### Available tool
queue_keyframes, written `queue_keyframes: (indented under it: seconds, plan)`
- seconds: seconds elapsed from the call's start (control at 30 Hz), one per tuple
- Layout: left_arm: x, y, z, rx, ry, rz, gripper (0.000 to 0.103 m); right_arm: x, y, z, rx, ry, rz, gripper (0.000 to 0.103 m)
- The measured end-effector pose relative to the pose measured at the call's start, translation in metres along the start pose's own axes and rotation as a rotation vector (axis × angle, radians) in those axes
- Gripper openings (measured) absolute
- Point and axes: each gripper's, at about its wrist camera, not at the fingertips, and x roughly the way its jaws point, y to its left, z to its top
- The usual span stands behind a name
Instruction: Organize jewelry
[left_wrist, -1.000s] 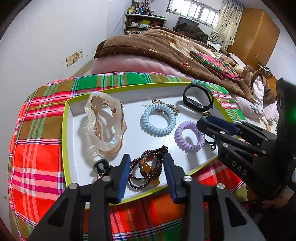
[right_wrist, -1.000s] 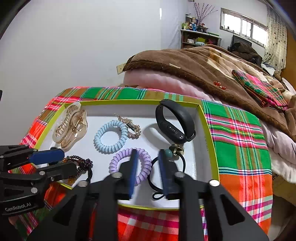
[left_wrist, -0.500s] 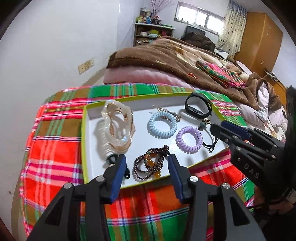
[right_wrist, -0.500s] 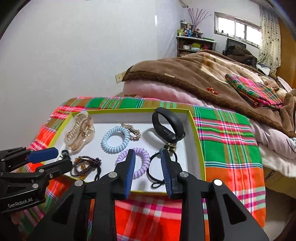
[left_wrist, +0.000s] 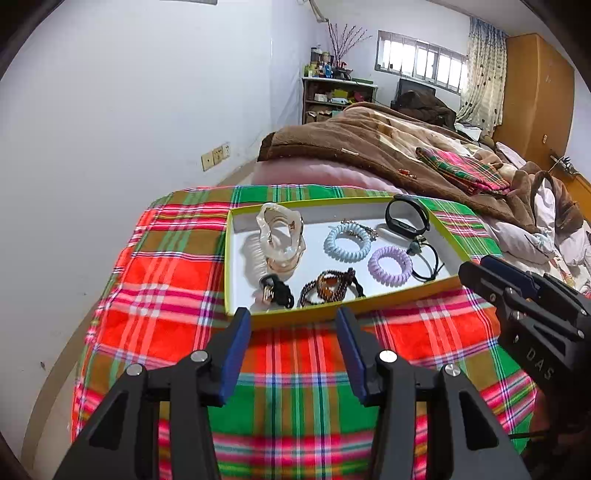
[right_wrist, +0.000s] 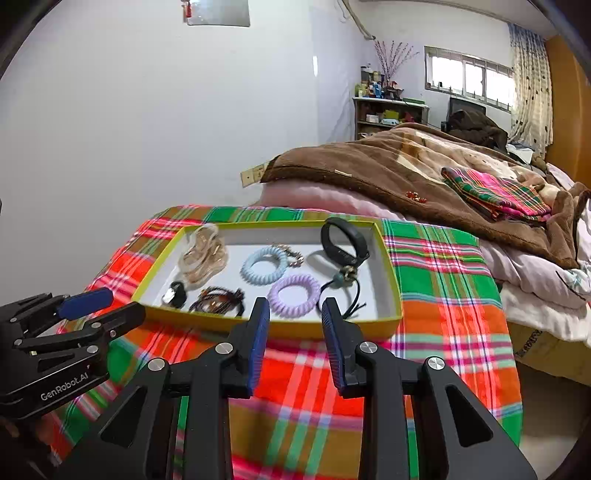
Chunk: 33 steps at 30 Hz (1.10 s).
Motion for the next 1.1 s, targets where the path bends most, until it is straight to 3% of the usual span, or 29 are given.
queue_keyframes:
  seconds: [0.2,0.23,0.27,0.33,1.1]
  plan:
    - [-0.014,-0.001,-0.012,-0.017,-0.036,0.016,0.05,-0.018,0.008,-0.016,0.003,-0.013,0.002,0.031]
    - [-0.017,-0.001,-0.014,-0.024,-0.044,0.023,0.05,-0.02,0.009,-0.018,0.0,-0.016,0.001,0.034]
    - [-0.02,-0.001,-0.016,-0.025,-0.052,0.026,0.05,-0.023,0.01,-0.02,-0.002,-0.019,0.005,0.044]
    - [-0.023,-0.002,-0.019,-0.02,-0.06,0.026,0.05,-0.027,0.011,-0.022,-0.002,-0.029,0.018,0.048]
    - [-0.032,0.001,-0.037,-0.042,-0.071,0.03,0.05,-0.035,0.022,-0.034,-0.01,-0.052,0.02,0.048]
